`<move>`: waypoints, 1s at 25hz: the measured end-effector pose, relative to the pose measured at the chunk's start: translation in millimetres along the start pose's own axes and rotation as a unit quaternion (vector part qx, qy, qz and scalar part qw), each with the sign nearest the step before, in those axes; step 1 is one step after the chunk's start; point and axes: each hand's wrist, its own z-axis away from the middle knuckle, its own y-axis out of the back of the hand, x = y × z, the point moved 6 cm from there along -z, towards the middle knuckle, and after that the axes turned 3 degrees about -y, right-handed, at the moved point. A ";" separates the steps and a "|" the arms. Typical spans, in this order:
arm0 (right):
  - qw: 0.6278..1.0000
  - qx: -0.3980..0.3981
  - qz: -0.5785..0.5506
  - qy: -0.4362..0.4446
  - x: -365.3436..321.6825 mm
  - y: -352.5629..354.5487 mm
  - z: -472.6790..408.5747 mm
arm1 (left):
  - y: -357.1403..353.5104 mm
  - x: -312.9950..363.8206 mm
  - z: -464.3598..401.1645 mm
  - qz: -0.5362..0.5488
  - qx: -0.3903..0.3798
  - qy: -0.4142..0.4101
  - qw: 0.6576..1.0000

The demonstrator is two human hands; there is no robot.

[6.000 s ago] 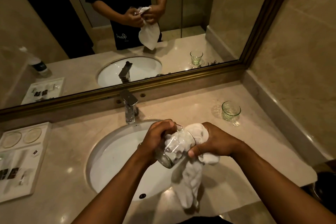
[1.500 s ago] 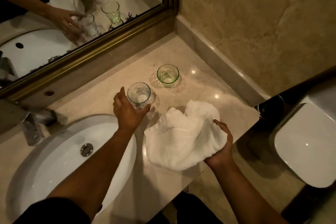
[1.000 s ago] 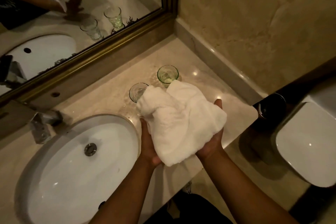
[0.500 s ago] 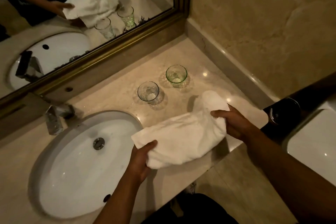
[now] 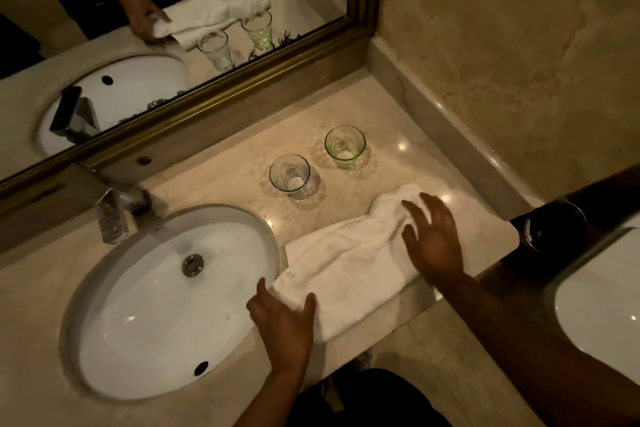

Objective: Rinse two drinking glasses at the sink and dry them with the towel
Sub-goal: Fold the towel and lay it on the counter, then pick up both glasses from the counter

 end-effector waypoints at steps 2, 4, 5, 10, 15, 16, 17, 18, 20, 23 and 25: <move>0.997 -0.038 0.044 0.049 -10.3 -14.6 15.8 | -4.5 15.6 7.7 -0.157 0.008 -0.203 0.966; 0.991 -0.104 0.081 0.030 -4.3 -27.7 23.9 | -22.2 17.8 13.2 -0.264 -0.047 -0.328 0.906; 0.988 -0.125 0.092 0.019 -1.5 -30.1 24.4 | -27.8 14.9 11.9 -0.285 -0.078 -0.335 0.895; 0.994 -0.084 0.067 -0.026 -12.9 -20.0 3.2 | -25.3 18.1 -2.5 -0.247 -0.119 -0.326 0.905; 0.996 -0.035 -0.061 -0.053 -67.3 -7.3 -52.8 | 8.5 54.3 -74.1 -0.060 -0.051 -0.204 0.976; 0.994 -0.039 -0.087 -0.059 -77.2 -8.5 -68.0 | 12.6 63.8 -93.5 -0.028 -0.047 -0.178 0.983; 0.990 -0.048 -0.112 -0.070 -84.6 -10.9 -83.2 | 15.4 73.5 -112.8 0.004 -0.047 -0.155 0.987; 0.986 -0.059 -0.135 -0.081 -90.4 -13.9 -98.0 | 17.1 82.9 -131.9 0.025 -0.049 -0.142 0.988; 0.979 -0.081 -0.161 -0.098 -96.9 -19.3 -124.5 | 15.7 100.4 -165.2 0.019 -0.064 -0.141 0.988; 0.977 -0.114 -0.152 -0.096 -102.1 -32.3 -157.5 | 3.9 116.5 -197.8 -0.014 -0.103 -0.149 0.983; 0.976 -0.136 -0.147 -0.080 -104.4 -43.1 -170.3 | -5.7 119.0 -208.5 -0.020 -0.122 -0.160 0.979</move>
